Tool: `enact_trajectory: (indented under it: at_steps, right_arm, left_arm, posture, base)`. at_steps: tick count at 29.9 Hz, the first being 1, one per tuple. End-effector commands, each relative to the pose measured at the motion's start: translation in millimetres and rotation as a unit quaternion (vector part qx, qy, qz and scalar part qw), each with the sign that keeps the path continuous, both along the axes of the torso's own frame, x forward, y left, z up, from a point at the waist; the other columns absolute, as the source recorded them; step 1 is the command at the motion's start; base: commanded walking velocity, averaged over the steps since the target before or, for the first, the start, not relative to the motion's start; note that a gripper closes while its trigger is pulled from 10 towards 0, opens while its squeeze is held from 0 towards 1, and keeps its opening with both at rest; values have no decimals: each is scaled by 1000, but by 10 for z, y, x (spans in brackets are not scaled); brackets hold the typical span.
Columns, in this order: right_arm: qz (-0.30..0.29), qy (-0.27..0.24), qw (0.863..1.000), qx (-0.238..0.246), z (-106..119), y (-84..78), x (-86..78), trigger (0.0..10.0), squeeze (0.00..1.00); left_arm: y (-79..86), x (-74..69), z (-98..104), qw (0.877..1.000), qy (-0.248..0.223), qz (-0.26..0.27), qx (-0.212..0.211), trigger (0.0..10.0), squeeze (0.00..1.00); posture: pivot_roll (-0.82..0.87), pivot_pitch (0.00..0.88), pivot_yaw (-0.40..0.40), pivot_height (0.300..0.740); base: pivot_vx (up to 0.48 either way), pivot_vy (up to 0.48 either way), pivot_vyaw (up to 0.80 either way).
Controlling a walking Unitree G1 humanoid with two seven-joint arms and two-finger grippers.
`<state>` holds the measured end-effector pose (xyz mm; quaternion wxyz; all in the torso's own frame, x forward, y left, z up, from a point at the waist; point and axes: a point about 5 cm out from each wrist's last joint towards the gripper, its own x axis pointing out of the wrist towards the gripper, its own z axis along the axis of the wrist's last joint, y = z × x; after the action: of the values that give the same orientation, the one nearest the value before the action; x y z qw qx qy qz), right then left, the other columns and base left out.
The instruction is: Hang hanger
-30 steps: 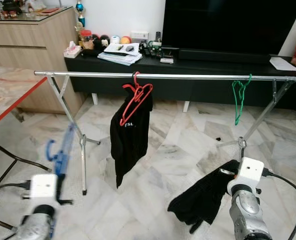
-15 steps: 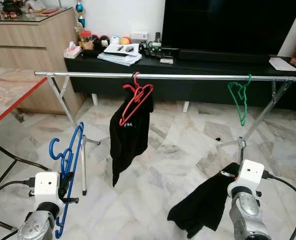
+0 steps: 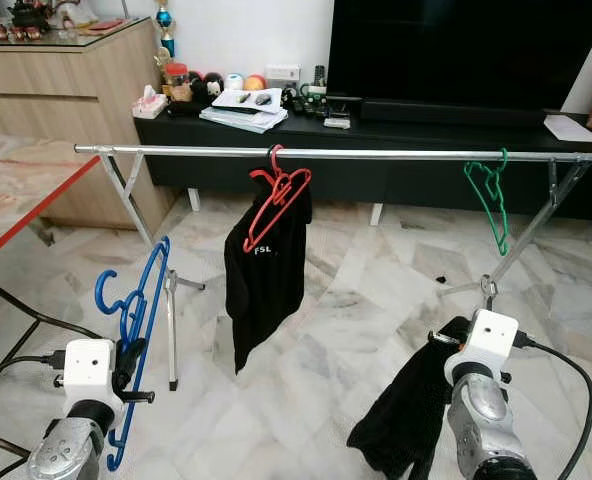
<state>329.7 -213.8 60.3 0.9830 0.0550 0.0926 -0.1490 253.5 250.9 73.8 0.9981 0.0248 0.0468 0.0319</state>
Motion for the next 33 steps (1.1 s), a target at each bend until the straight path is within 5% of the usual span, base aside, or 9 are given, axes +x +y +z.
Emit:
enact_trajectory:
  at_steps: [1, 13, 21, 33]
  right_arm:
    - [2, -16, 1000, -2, 104, -5, 66, 10000, 0]
    - [-4, -6, 1000, -12, -4, -103, -98, 10000, 0]
    - [-9, -8, 1000, -10, 5, -100, -121, 10000, 0]
    - [4, -1, 1000, -14, 23, -69, -109, 10000, 0]
  left_arm:
    - [-16, 12, 42, 1000, -7, 1, -8, 10000, 0]
    - [-117, -174, -57, 1000, 10, -4, -14, 10000, 0]
    - [-141, -167, -38, 1000, 12, -10, -14, 10000, 0]
    - [-148, -241, -28, 1000, 19, -16, -17, 10000, 0]
  posture:
    - [116, 0, 9, 740]
    - [79, 0, 7, 740]
    - [66, 12, 8, 740]
    - [85, 35, -15, 740]
  base:
    - [-251, 0, 0]
    - [-275, 0, 0]
    - [-297, 0, 0]
    - [0, 0, 0]
